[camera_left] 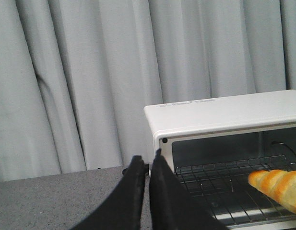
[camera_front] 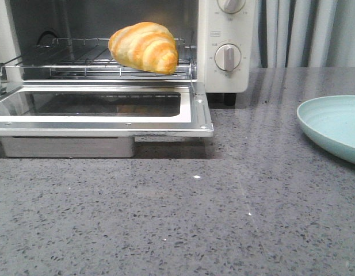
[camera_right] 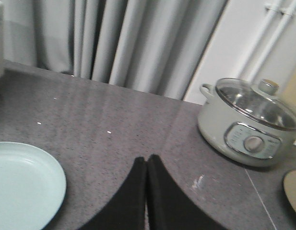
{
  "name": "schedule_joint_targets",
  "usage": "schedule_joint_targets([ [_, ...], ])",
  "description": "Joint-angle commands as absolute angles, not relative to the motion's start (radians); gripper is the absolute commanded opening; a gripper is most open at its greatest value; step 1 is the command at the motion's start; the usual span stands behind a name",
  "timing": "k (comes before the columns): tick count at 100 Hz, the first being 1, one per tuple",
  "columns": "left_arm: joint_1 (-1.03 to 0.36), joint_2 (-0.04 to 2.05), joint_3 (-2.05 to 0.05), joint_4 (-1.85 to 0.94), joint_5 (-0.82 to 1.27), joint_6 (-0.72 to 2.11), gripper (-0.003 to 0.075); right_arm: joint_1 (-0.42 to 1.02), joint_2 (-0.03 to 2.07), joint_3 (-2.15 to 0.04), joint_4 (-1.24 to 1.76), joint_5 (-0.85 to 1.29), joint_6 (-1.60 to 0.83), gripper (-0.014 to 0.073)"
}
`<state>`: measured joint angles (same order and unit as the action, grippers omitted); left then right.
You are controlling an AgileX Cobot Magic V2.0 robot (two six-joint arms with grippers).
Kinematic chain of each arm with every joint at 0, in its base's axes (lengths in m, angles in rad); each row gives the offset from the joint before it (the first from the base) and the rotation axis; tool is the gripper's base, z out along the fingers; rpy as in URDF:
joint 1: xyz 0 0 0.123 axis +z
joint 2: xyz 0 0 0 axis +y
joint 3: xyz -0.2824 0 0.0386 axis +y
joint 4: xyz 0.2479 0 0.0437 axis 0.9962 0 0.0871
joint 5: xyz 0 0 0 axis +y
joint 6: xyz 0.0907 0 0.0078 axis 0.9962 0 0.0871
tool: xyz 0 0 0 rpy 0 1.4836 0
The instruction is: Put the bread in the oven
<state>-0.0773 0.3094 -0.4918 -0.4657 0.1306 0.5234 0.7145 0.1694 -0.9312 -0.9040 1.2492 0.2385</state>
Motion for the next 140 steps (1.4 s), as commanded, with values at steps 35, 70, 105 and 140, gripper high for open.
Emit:
schedule_joint_targets([
  [35, -0.076, 0.313, -0.471, -0.481, 0.059, 0.522, -0.002, 0.709, -0.035, -0.892, -1.051, 1.297, 0.256, -0.0055],
  [70, -0.076, 0.313, -0.471, -0.494, 0.106, 0.522, -0.002, 0.709, -0.034, -0.835, -0.993, 1.292, 0.252, -0.0055],
  [105, -0.076, 0.313, -0.471, -0.494, 0.142, 0.522, -0.002, 0.709, -0.034, -0.835, -0.993, 1.292, 0.252, -0.0055],
  [140, -0.076, 0.313, -0.471, -0.494, 0.142, 0.522, -0.002, 0.709, -0.034, -0.835, -0.993, 1.292, 0.252, -0.0055],
])
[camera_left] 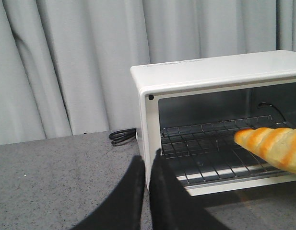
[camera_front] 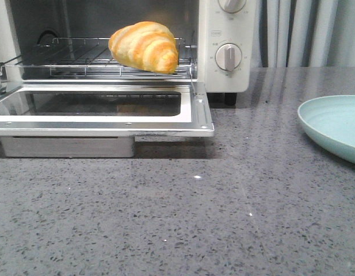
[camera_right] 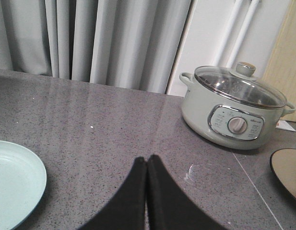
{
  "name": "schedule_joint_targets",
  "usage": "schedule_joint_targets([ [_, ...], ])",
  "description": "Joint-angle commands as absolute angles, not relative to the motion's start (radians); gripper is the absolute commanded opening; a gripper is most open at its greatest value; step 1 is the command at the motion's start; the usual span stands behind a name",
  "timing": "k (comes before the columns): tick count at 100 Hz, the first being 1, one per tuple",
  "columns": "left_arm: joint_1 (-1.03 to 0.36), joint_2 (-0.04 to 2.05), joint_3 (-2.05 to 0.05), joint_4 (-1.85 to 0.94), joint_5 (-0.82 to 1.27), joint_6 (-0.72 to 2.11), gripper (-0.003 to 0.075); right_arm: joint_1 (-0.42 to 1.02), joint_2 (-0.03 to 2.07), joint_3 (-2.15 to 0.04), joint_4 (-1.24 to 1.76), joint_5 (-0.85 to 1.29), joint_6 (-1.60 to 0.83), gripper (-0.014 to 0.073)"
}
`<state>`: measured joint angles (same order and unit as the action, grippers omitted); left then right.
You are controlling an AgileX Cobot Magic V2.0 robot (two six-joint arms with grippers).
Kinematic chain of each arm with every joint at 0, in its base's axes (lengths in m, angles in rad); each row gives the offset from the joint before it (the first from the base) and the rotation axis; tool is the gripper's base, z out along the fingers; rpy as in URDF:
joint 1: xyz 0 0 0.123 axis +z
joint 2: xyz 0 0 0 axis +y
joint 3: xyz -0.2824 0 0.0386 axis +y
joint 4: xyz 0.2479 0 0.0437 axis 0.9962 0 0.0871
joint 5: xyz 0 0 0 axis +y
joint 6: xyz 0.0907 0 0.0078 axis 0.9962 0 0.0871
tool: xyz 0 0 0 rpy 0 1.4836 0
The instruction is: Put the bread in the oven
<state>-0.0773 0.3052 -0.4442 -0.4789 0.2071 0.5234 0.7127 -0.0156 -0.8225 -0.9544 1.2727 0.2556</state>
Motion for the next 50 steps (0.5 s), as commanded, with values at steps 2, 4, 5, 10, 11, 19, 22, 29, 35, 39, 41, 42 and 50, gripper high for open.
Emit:
schedule_joint_targets([
  [2, -0.076, 0.313, -0.471, -0.494, 0.142, 0.522, -0.002, 0.709, -0.034, -0.835, -0.993, 1.292, 0.252, -0.0055],
  [4, -0.076, 0.313, -0.471, -0.494, 0.142, 0.522, -0.002, 0.709, -0.034, -0.835, -0.993, 1.292, 0.252, -0.0055],
  [5, -0.076, 0.313, -0.471, -0.494, 0.142, 0.522, -0.002, 0.709, -0.034, -0.835, -0.993, 1.292, 0.252, -0.0055],
  [10, -0.076, 0.313, -0.471, -0.494, 0.142, 0.522, -0.002, 0.709, -0.034, -0.835, -0.993, 1.292, 0.252, -0.0055],
  [11, -0.076, 0.313, -0.471, -0.494, 0.142, 0.522, -0.002, 0.709, -0.034, -0.835, -0.993, 1.292, 0.252, -0.0055],
  [19, -0.076, 0.313, -0.471, -0.494, 0.142, 0.522, -0.002, 0.709, -0.034, -0.835, -0.993, 1.292, 0.252, -0.0055],
  [22, -0.076, 0.313, -0.471, -0.494, 0.142, 0.522, -0.002, 0.709, -0.034, -0.835, -0.993, 1.292, 0.252, -0.0055],
  [29, -0.076, 0.313, -0.471, -0.494, 0.142, 0.522, -0.002, 0.709, -0.034, -0.835, -0.993, 1.292, 0.252, -0.0055],
  [35, -0.076, 0.313, -0.471, -0.494, 0.142, 0.522, -0.002, 0.709, -0.034, -0.835, -1.002, 1.276, 0.252, -0.0055],
  [39, -0.076, 0.313, -0.471, -0.494, 0.142, 0.522, -0.002, 0.709, -0.034, -0.835, -1.018, 1.274, 0.252, -0.0055],
  [41, -0.076, 0.313, -0.471, -0.494, 0.142, 0.522, -0.002, 0.709, -0.034, -0.835, -1.02, 1.274, 0.252, -0.0055],
  [42, -0.076, 0.313, -0.471, -0.494, 0.142, 0.522, -0.002, 0.709, -0.034, -0.835, -1.02, 1.274, 0.252, -0.0055],
  [50, -0.076, 0.313, -0.471, -0.494, 0.142, 0.522, -0.002, 0.709, -0.034, -0.835, -0.973, 1.25, 0.279, -0.0055],
])
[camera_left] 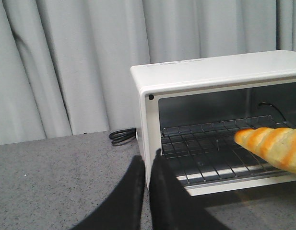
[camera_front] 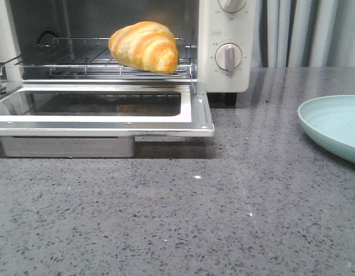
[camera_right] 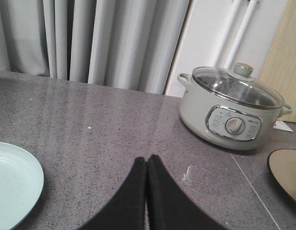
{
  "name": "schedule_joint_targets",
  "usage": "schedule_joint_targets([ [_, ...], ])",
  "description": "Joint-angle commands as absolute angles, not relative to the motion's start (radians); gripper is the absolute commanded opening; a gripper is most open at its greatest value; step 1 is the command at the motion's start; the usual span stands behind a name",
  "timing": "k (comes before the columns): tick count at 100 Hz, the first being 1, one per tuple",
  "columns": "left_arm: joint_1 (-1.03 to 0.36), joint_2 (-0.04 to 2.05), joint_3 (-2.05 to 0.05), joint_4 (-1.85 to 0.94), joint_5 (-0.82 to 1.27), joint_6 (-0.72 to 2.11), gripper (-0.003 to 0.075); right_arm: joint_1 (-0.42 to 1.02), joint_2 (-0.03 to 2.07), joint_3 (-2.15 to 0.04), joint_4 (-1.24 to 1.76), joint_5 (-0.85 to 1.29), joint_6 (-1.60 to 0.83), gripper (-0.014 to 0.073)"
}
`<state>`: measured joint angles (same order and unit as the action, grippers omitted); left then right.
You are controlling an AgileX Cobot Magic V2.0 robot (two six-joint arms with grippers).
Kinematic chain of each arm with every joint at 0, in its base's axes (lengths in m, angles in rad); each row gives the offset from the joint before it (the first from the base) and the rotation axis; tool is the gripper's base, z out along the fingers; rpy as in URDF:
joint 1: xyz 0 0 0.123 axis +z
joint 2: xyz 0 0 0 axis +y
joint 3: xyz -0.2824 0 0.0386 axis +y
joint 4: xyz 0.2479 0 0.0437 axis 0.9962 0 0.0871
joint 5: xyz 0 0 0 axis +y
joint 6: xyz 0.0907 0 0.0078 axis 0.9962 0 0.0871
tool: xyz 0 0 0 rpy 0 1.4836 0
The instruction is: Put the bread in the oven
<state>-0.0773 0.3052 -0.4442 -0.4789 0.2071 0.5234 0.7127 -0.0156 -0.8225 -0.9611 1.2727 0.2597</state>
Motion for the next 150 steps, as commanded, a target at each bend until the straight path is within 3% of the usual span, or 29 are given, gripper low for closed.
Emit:
schedule_joint_targets([
  [1, -0.076, 0.313, -0.471, -0.494, 0.142, 0.522, -0.002, 0.709, -0.034, -0.835, -0.967, 1.241, 0.282, -0.0055],
  [21, -0.076, 0.313, -0.471, -0.494, 0.142, 0.522, -0.002, 0.713, -0.033, -0.783, -0.764, 0.947, 0.282, -0.0055],
  [68, -0.076, 0.313, -0.471, -0.494, 0.142, 0.522, -0.002, 0.713, -0.033, -0.312, -0.361, 0.254, 0.129, -0.0055],
  [90, -0.076, 0.313, -0.471, -0.494, 0.142, 0.522, -0.002, 0.713, -0.033, -0.115, -0.056, -0.029, -0.087, -0.0055],
  [131, -0.076, 0.313, -0.471, -0.494, 0.142, 0.522, -0.002, 0.705, -0.033, 0.024, -0.051, -0.095, -0.087, -0.0055],
  [150, -0.076, 0.313, -0.471, -0.494, 0.142, 0.522, -0.002, 0.59, -0.033, 0.024, -0.088, -0.104, -0.087, -0.0055],
])
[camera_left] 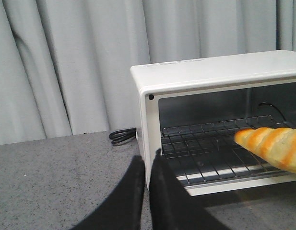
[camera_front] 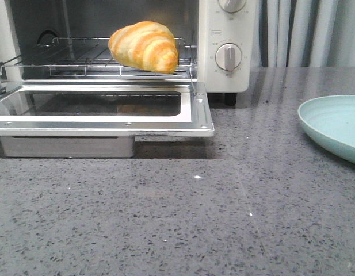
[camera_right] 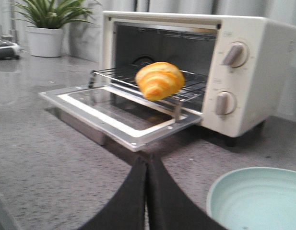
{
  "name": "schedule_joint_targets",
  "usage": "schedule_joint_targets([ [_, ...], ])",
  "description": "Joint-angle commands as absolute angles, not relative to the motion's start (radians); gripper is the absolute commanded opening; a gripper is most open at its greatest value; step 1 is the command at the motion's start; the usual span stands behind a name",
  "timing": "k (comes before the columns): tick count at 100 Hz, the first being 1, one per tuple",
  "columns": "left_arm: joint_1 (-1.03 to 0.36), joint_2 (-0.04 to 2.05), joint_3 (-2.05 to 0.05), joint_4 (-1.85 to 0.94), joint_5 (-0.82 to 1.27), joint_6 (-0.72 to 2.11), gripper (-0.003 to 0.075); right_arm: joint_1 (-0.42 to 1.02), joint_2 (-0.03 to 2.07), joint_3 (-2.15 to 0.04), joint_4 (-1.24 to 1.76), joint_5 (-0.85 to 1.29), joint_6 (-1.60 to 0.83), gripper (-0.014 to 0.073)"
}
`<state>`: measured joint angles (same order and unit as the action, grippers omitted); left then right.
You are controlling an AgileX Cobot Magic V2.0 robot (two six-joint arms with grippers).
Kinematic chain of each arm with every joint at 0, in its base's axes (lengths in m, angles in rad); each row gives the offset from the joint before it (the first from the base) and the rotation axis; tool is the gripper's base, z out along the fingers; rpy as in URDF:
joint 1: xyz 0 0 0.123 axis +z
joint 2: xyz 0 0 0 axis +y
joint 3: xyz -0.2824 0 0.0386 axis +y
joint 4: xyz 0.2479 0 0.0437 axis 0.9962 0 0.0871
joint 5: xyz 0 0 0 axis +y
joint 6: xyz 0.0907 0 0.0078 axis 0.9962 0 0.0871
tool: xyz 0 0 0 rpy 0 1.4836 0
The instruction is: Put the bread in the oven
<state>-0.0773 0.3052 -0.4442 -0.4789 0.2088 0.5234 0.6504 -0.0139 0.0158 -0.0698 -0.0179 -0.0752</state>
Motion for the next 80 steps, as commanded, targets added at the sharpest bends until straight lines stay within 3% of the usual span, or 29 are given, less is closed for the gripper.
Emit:
schedule_joint_targets([
  [1, -0.076, 0.313, -0.471, -0.494, 0.142, 0.522, -0.002, 0.576, -0.033, 0.024, -0.088, -0.103, -0.087, -0.0055],
  [43, -0.076, 0.313, -0.471, -0.494, 0.142, 0.522, -0.002, 0.121, -0.033, 0.024, 0.0, -0.058, -0.087, -0.0055],
  [80, -0.076, 0.313, -0.471, -0.494, 0.142, 0.522, -0.002, -0.049, -0.033, 0.024, 0.028, -0.053, -0.087, -0.0055],
])
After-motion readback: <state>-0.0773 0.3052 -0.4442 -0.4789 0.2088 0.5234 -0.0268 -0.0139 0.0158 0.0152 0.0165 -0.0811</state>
